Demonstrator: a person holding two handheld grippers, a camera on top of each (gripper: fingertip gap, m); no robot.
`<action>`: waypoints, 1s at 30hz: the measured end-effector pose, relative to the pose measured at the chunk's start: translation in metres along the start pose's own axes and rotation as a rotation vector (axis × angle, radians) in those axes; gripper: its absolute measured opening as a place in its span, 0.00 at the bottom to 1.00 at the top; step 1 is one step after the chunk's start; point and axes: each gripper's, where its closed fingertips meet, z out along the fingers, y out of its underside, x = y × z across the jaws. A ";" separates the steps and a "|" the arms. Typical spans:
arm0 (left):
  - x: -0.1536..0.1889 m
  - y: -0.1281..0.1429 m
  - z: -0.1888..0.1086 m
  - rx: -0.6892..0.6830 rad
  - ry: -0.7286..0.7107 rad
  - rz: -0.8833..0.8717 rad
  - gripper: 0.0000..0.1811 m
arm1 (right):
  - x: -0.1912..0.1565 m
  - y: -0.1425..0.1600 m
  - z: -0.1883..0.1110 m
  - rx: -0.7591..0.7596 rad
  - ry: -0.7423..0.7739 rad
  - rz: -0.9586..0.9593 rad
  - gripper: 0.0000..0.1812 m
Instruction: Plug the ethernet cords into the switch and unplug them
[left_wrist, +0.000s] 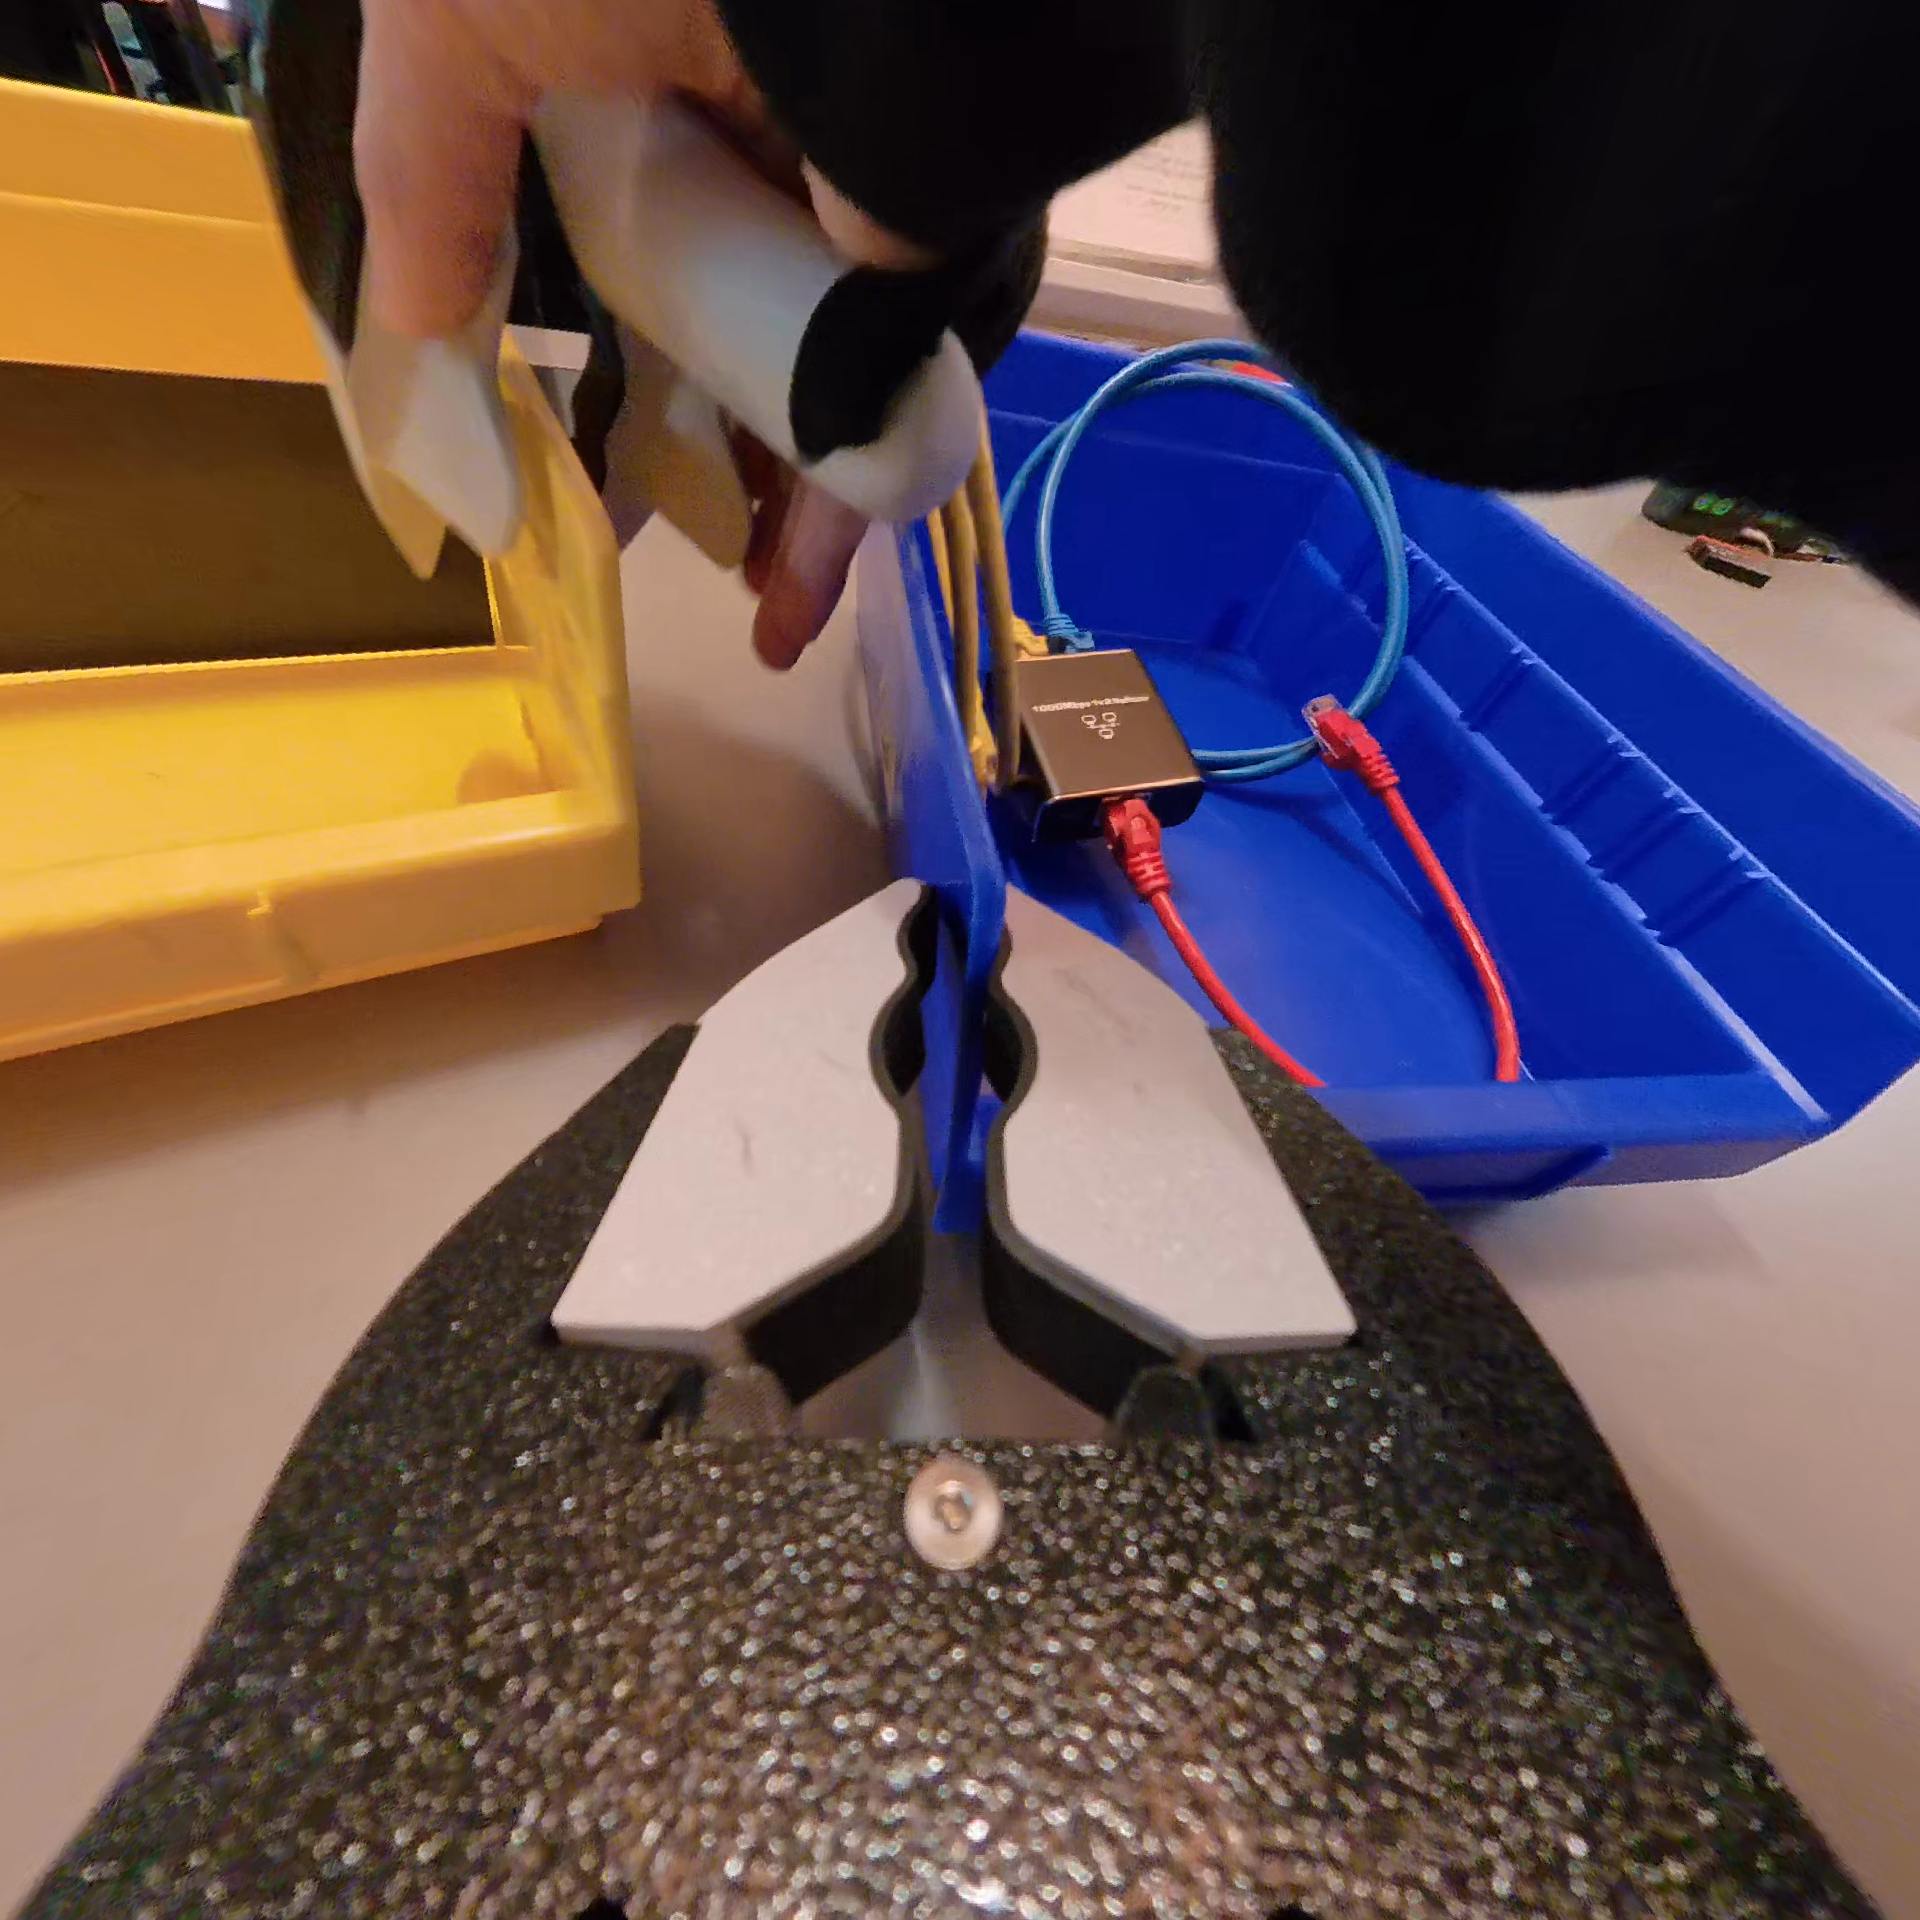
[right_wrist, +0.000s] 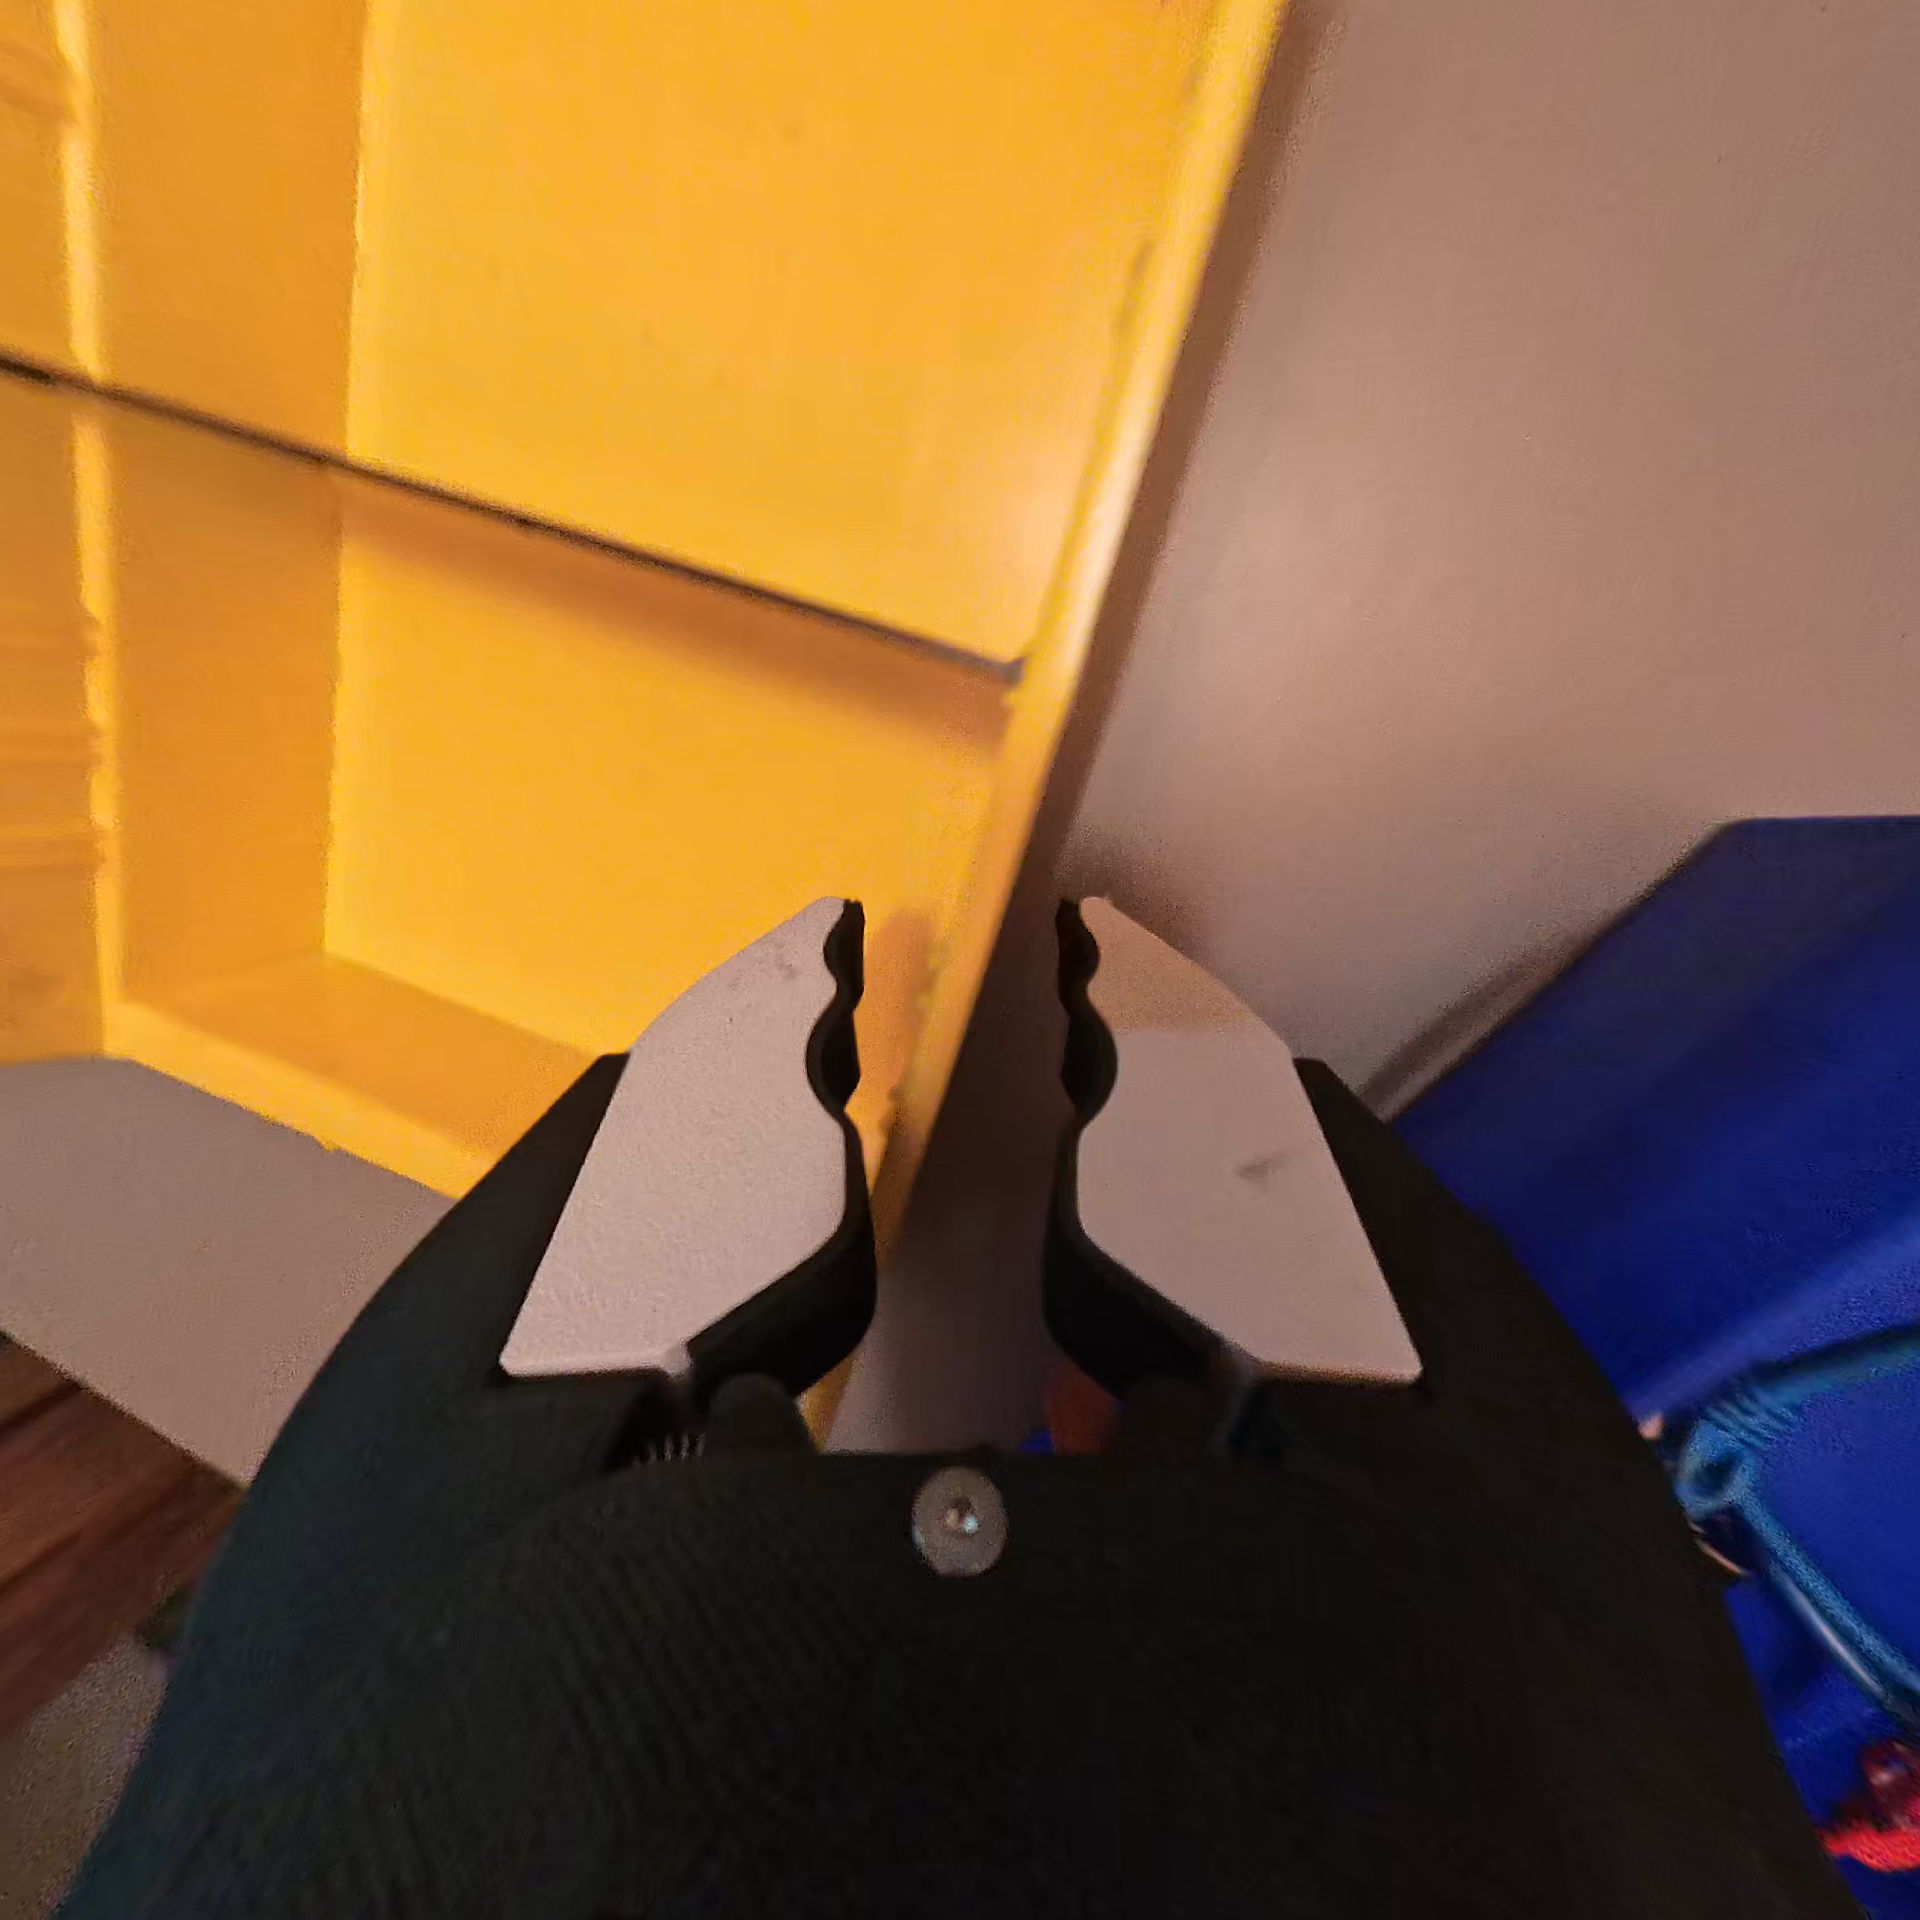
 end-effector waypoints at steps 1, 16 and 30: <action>0.000 0.000 0.000 0.000 0.000 -0.001 0.03 | -0.008 0.008 0.006 -0.039 -0.031 -0.017 0.17; -0.012 -0.002 -0.005 0.000 -0.156 0.252 0.02 | -0.067 -0.002 -0.025 -0.017 -0.157 -0.252 0.10; -0.093 -0.010 -0.036 0.016 -0.241 0.083 0.01 | 0.216 0.024 -0.302 0.463 0.069 -0.306 0.09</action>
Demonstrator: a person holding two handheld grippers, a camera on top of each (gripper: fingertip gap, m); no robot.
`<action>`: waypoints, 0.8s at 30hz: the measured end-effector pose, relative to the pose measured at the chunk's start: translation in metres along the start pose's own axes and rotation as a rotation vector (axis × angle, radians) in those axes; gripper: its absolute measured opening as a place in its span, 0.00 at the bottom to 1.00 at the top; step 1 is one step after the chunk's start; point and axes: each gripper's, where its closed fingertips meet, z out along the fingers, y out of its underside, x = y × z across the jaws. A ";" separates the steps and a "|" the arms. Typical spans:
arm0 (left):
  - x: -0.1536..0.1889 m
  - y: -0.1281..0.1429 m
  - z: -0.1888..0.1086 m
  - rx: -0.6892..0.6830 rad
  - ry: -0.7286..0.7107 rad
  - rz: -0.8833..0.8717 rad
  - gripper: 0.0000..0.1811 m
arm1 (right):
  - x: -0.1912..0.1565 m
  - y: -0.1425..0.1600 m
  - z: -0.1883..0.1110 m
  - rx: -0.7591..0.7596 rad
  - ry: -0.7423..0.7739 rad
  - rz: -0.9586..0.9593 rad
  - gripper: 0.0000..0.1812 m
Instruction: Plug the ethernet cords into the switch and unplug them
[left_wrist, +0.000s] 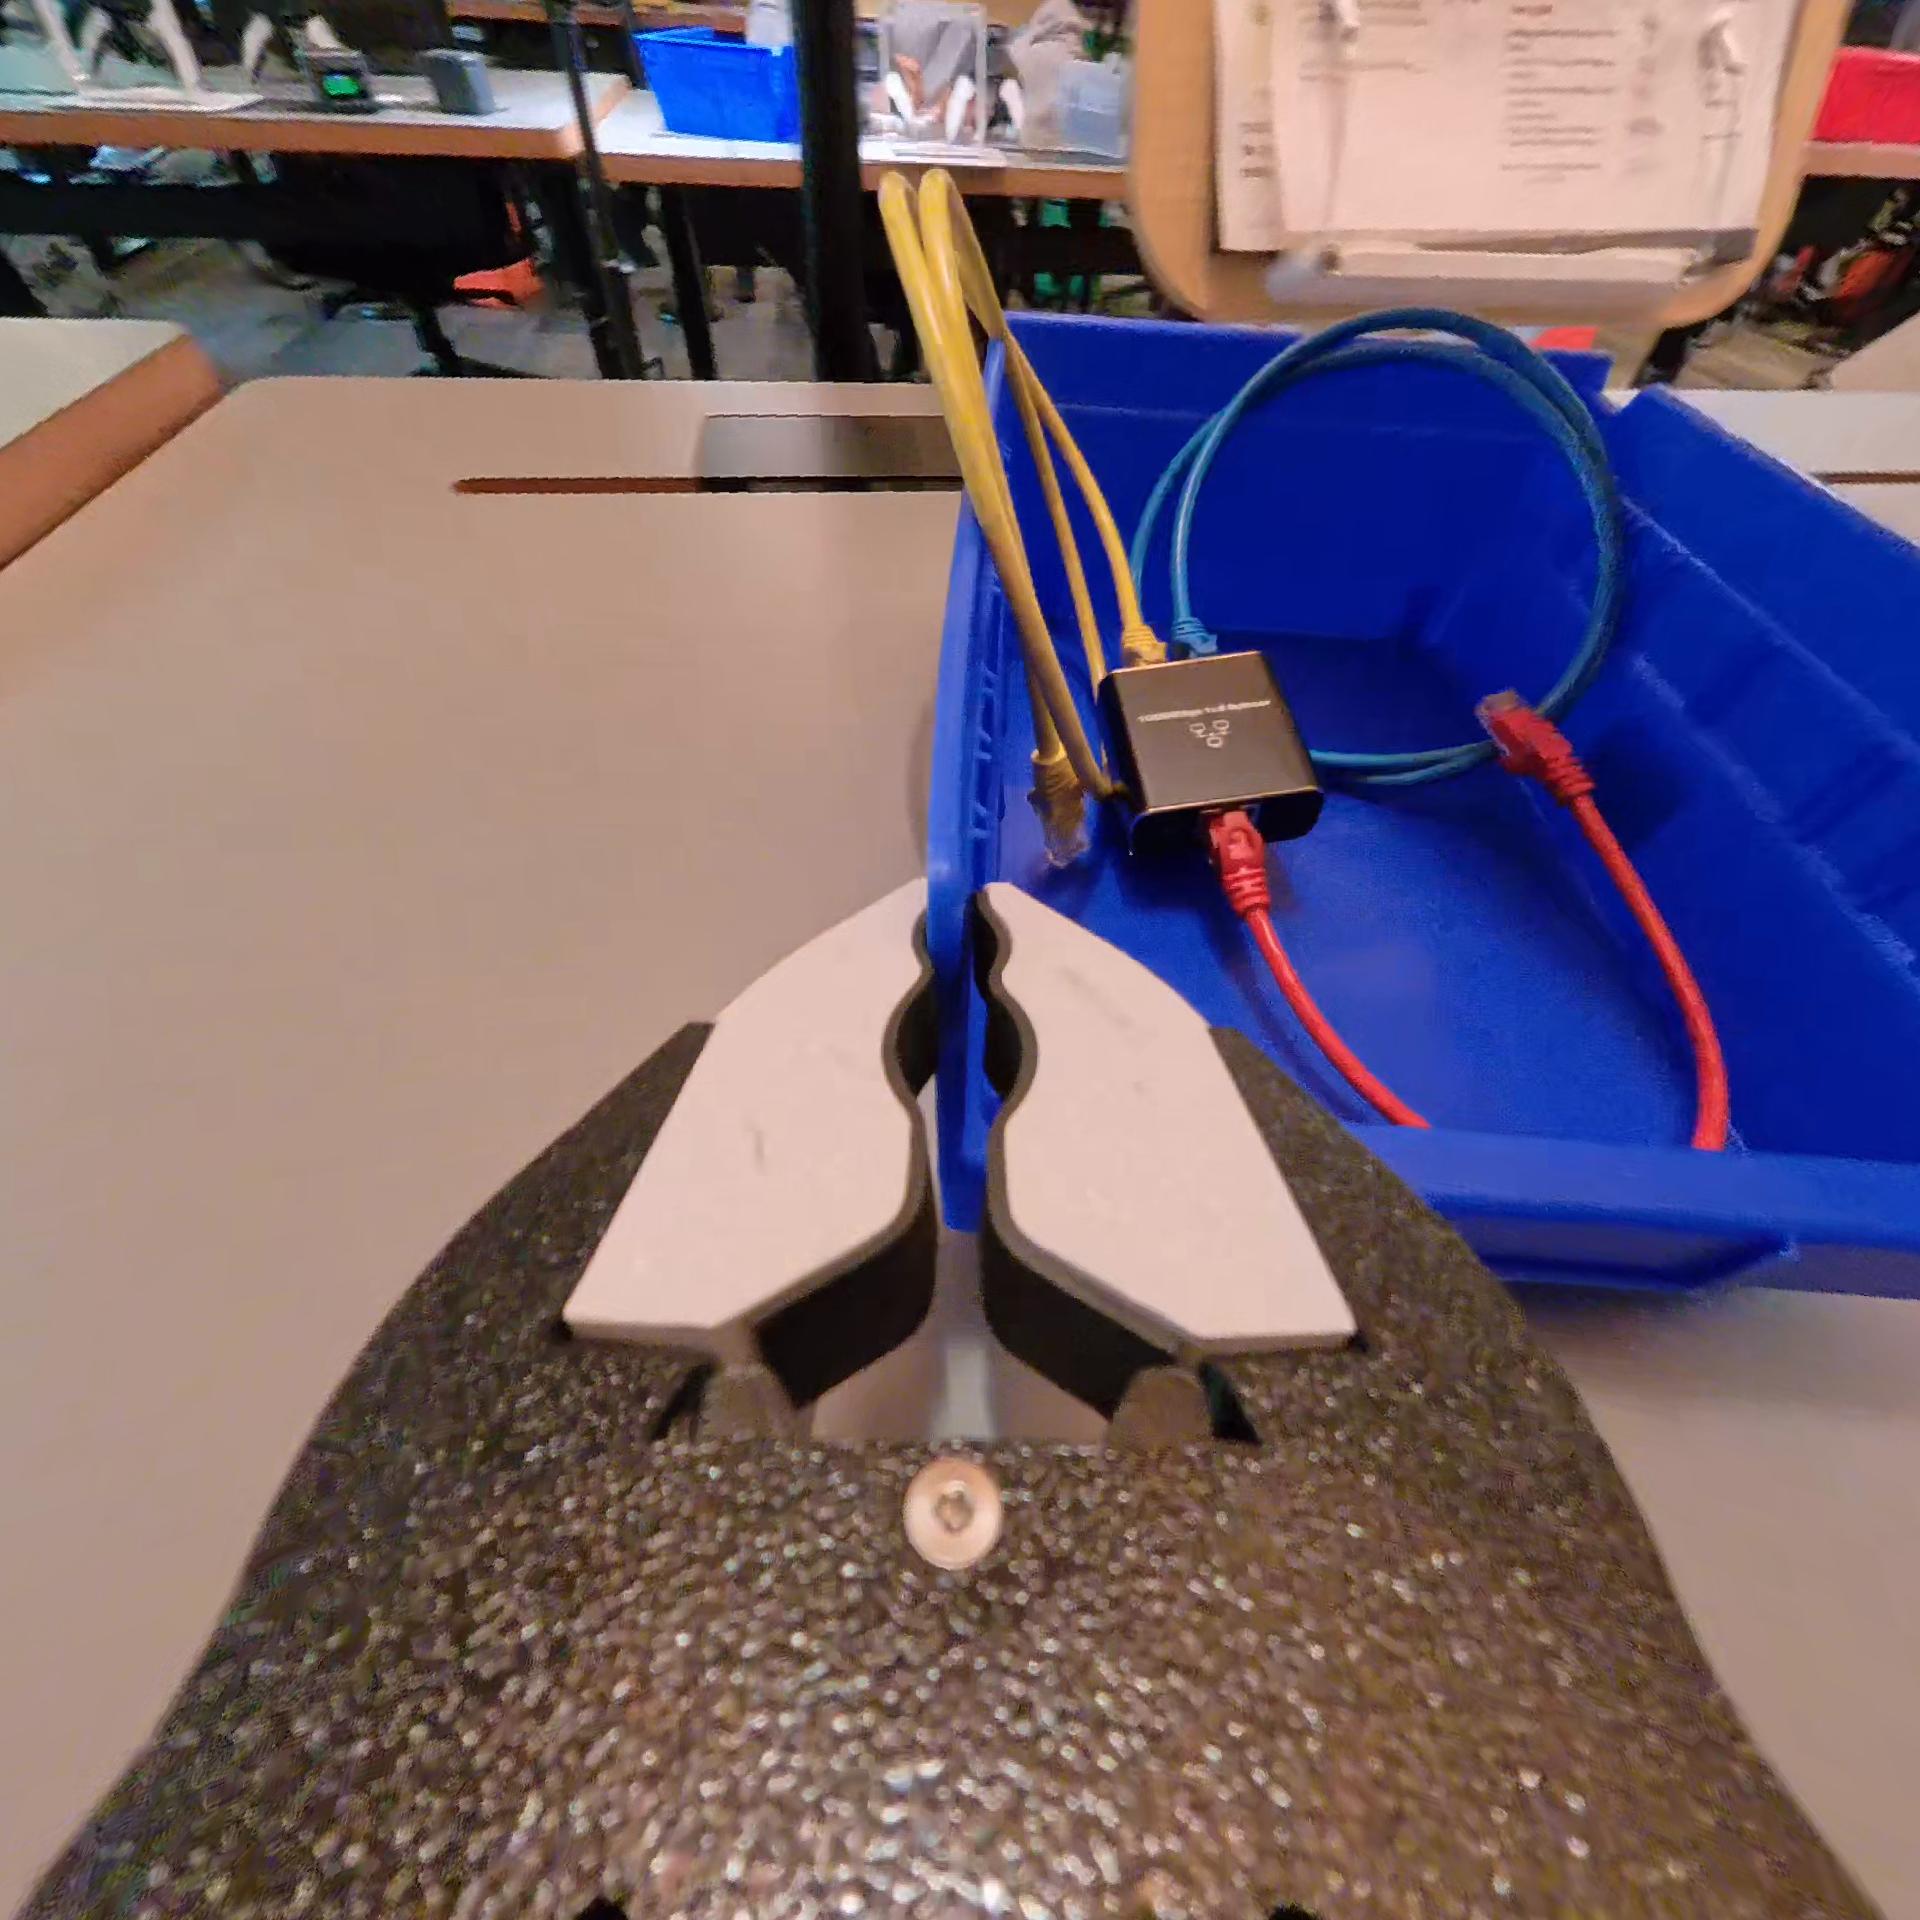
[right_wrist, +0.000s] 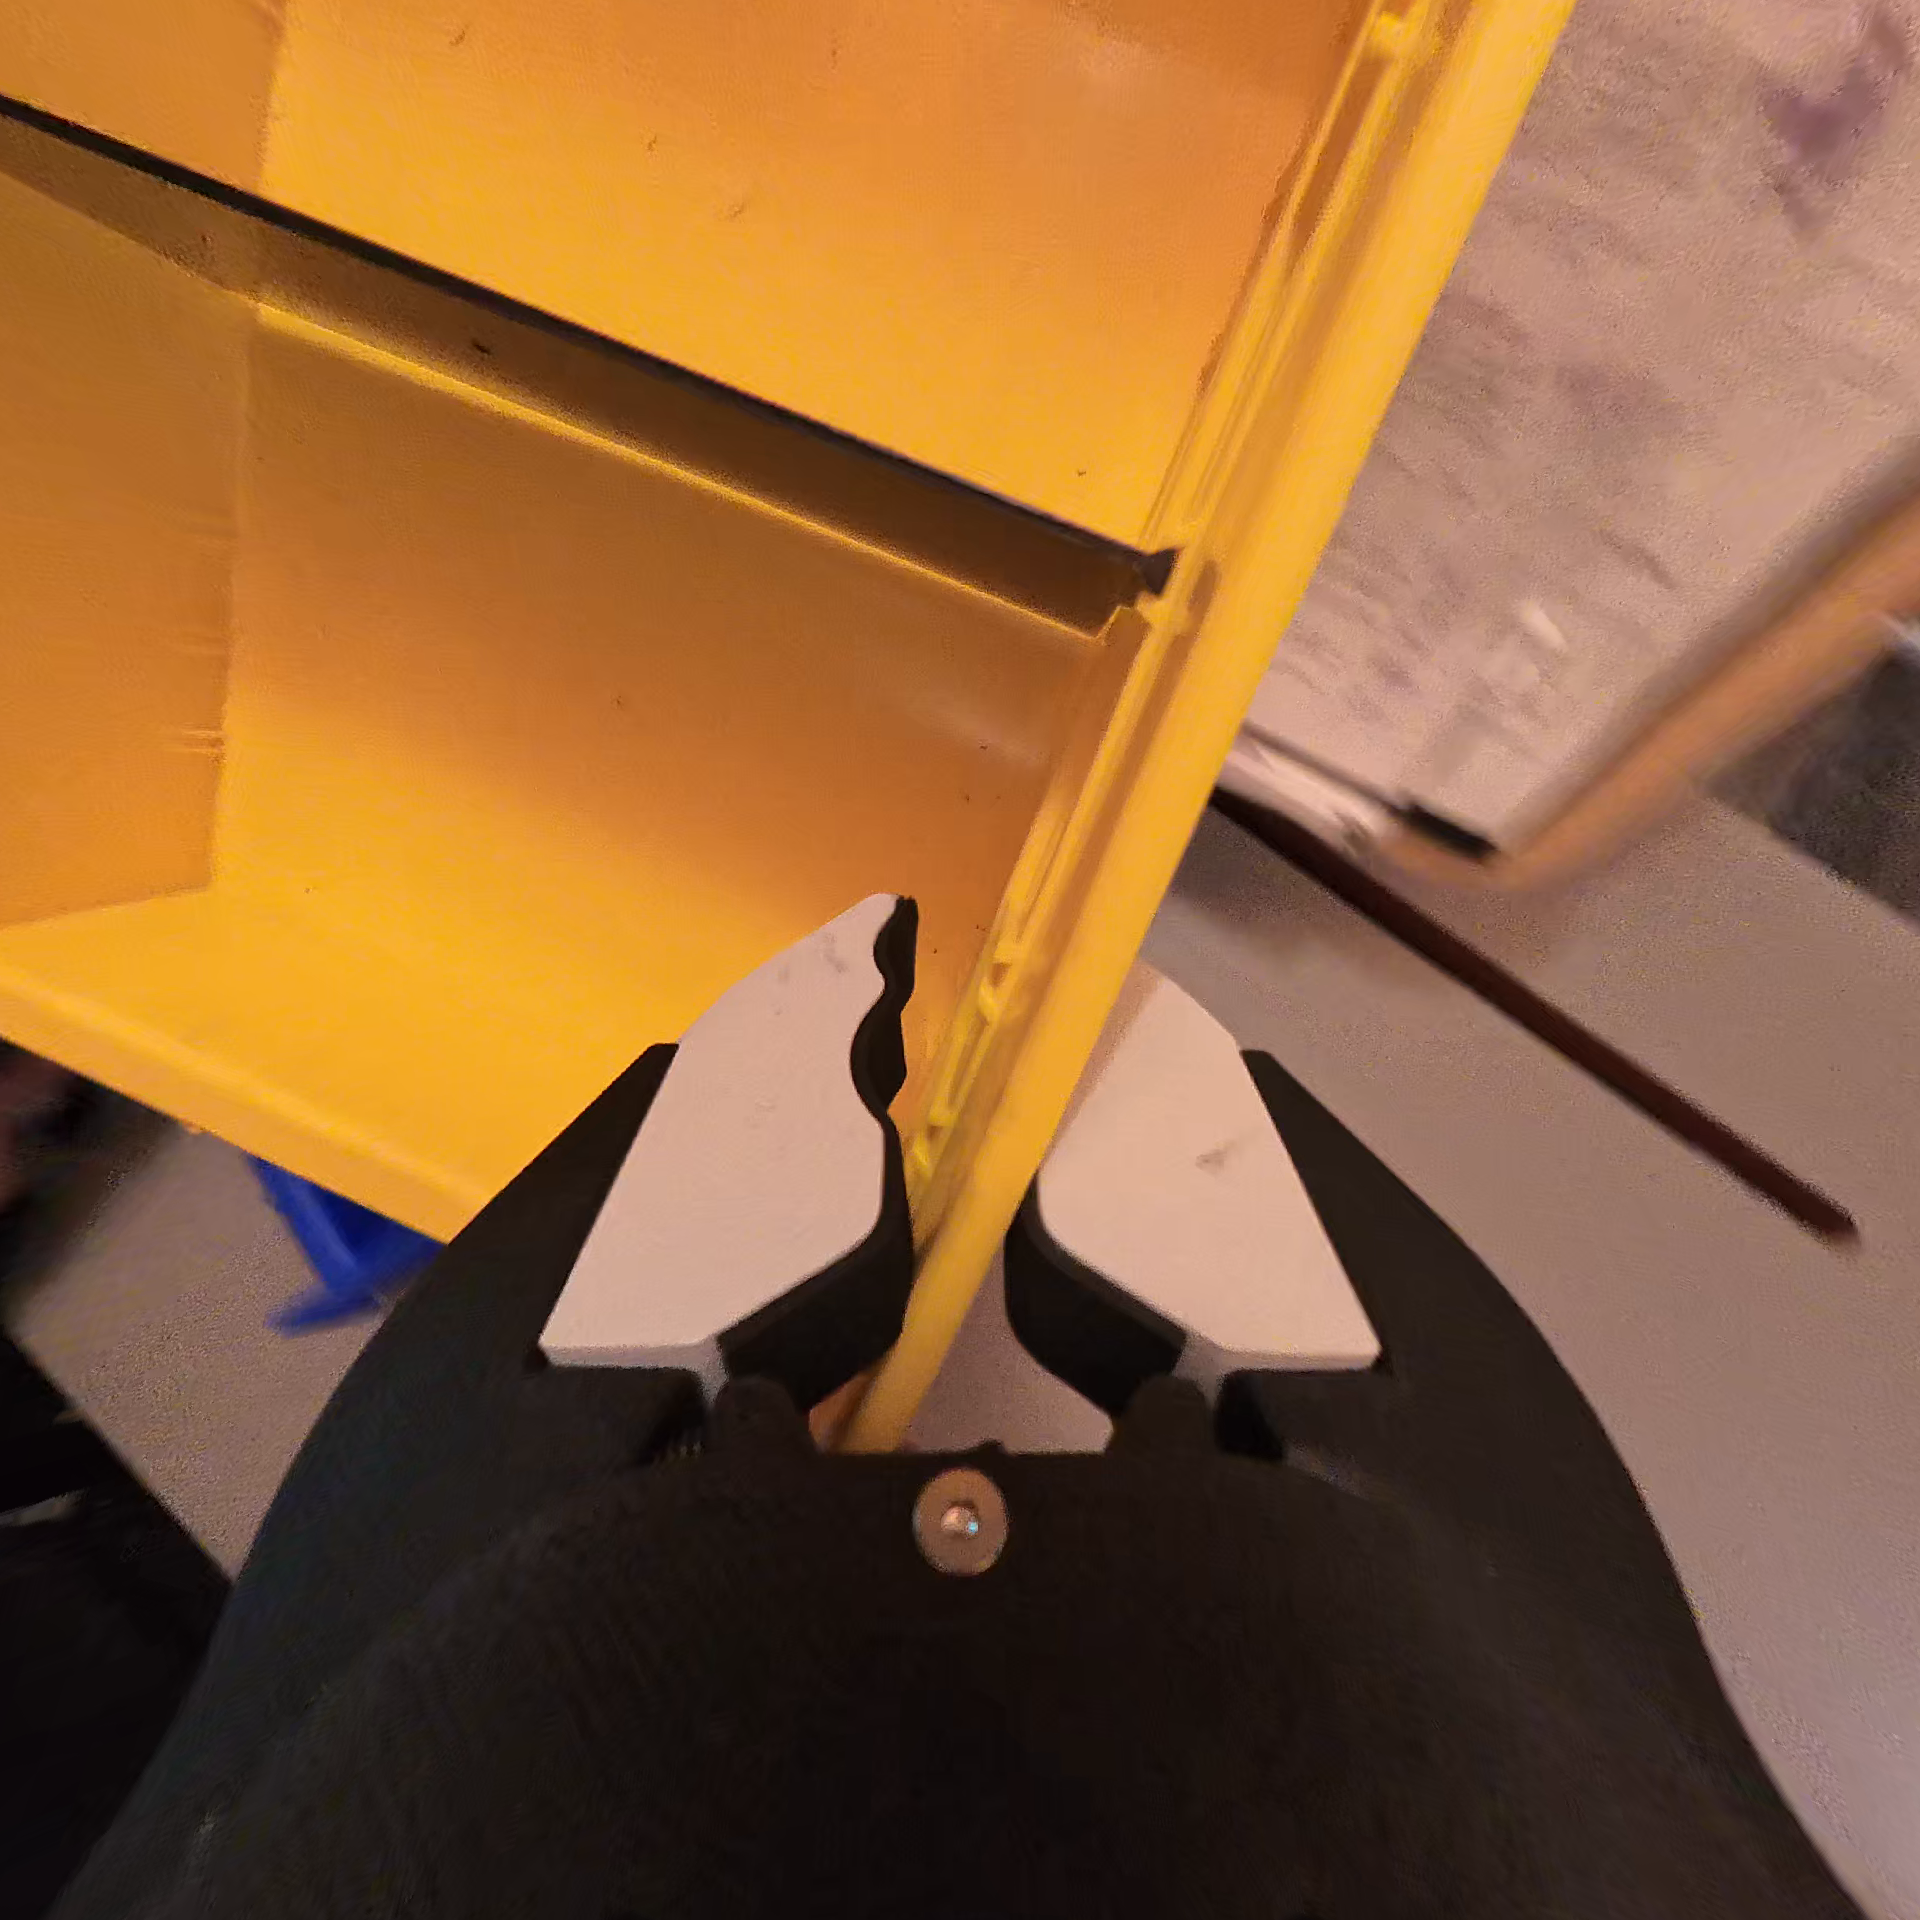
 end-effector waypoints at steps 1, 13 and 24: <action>-0.010 0.000 -0.002 0.001 -0.016 -0.007 0.01 | 0.031 0.030 -0.009 -0.018 0.033 0.043 0.10; -0.130 -0.012 0.016 -0.004 -0.167 -0.011 0.02 | 0.235 0.336 -0.043 -0.335 0.262 0.467 0.09; -0.163 -0.044 0.025 -0.111 -0.227 0.012 0.16 | 0.267 0.347 -0.006 -0.426 0.148 0.429 0.10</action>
